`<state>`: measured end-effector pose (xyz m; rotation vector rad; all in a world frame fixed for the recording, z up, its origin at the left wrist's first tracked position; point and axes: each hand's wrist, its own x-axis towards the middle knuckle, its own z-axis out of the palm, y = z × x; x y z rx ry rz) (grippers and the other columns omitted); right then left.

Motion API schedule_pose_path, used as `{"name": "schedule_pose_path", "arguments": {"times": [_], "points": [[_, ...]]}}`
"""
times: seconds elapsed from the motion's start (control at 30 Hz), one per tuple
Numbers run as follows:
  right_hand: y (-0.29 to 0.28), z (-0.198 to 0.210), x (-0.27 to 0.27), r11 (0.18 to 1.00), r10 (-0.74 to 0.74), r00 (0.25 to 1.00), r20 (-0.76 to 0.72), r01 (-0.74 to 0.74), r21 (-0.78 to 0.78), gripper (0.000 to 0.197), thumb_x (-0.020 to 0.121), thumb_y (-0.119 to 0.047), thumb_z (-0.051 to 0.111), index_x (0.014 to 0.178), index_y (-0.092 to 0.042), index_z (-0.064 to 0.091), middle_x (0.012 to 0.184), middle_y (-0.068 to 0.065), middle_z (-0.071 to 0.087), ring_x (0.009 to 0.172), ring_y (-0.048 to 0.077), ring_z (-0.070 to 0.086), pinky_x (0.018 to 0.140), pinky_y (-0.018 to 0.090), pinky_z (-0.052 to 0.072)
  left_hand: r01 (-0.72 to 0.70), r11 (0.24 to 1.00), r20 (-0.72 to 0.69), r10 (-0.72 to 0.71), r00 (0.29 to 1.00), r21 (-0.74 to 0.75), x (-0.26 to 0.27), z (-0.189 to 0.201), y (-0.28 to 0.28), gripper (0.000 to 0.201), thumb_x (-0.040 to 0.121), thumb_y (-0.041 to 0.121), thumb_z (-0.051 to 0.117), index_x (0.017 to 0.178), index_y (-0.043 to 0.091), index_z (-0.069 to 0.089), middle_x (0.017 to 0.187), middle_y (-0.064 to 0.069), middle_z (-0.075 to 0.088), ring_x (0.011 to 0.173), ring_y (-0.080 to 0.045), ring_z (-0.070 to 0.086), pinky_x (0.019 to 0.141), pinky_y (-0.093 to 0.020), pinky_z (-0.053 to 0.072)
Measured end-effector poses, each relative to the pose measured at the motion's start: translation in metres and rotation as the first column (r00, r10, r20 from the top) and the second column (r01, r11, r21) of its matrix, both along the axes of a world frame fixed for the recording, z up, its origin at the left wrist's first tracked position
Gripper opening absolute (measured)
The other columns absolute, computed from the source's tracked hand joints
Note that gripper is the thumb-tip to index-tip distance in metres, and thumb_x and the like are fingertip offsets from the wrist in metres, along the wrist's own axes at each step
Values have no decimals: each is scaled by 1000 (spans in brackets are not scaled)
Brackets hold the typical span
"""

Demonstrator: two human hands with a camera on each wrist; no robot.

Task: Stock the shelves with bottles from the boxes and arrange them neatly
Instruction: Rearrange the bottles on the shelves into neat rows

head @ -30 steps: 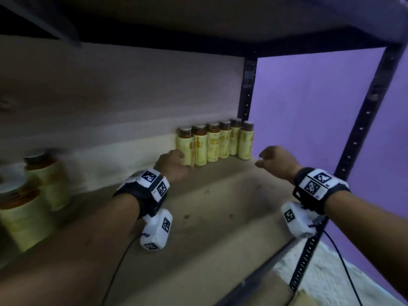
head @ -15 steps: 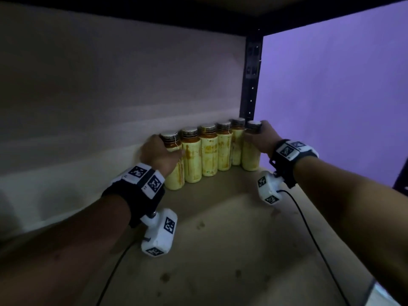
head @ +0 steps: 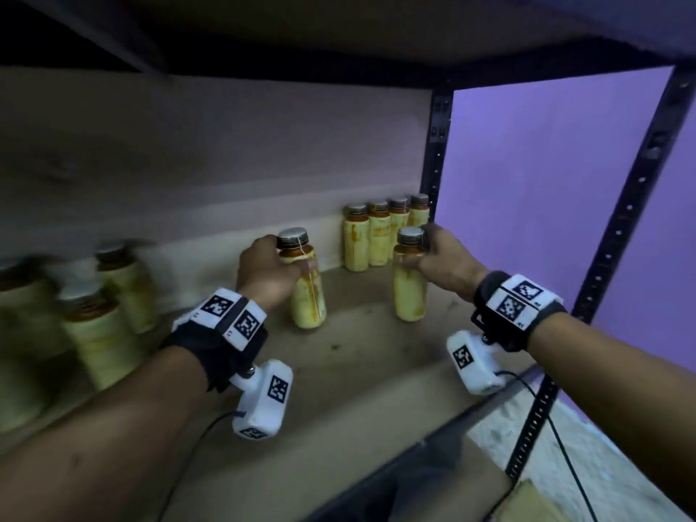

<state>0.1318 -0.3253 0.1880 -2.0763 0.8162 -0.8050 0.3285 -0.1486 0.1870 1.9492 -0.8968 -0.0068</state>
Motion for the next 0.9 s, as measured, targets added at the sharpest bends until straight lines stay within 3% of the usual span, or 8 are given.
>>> {"name": "schedule_pose_path", "arguments": {"times": [0.1, 0.17, 0.3, 0.47, 0.67, 0.9], "points": [[67, 3, 0, 998, 59, 997, -41, -60, -13, 46, 81, -32, 79, 121, -22, 57, 115, -3, 68, 109, 20, 63, 99, 46, 50, 27, 1000, -48, -27, 998, 6, -15, 4, 61, 42, 72, 28, 84, 108, 16, 67, 105, -2, 70, 91, -16, 63, 77, -23, 43], [109, 6, 5, 990, 141, 990, -29, -141, 2, 44, 81, -29, 80, 118, -21, 58, 113, -2, 69, 106, 19, 64, 100, 46, 50, 25, 1000, -39, -25, 999, 17, -22, 6, 99, 41, 72, 26, 84, 108, 16, 67, 103, 0, 69, 88, -13, 61, 75, -22, 42], [186, 9, 23, 967, 253, 966, -43, -253, 10, 46, 81, -31, 79, 120, -21, 55, 114, -1, 68, 107, 18, 64, 97, 46, 52, 6, 1000, -29, -6, 1000, 5, -27, 7, 171, 37, 74, 24, 82, 107, 15, 66, 107, -1, 70, 96, -17, 65, 83, -28, 50], [258, 5, 56, 949, 310, 947, -77, -313, -28, 48, 83, -34, 76, 123, -23, 52, 115, -1, 65, 106, 19, 62, 96, 44, 51, -90, 996, -131, 88, 987, -15, -18, 5, 248, 46, 75, 19, 81, 117, 15, 63, 118, -3, 68, 108, -22, 63, 96, -42, 51], [312, -5, 93, 931, 366, 927, -83, -365, 24, 47, 83, -27, 77, 122, -18, 51, 115, 3, 64, 108, 22, 61, 97, 45, 51, -240, 971, -140, 235, 962, -14, -2, -2, 313, 46, 77, 17, 80, 119, 16, 62, 120, -4, 67, 112, -23, 62, 98, -45, 49], [332, -7, 119, 935, 354, 932, -73, -355, 2, 45, 83, -26, 78, 119, -17, 53, 115, 2, 64, 106, 22, 60, 90, 36, 50, -328, 945, -164, 326, 931, 11, 8, -7, 332, 43, 78, 17, 78, 118, 11, 62, 119, -8, 67, 112, -27, 62, 98, -45, 49]]}}
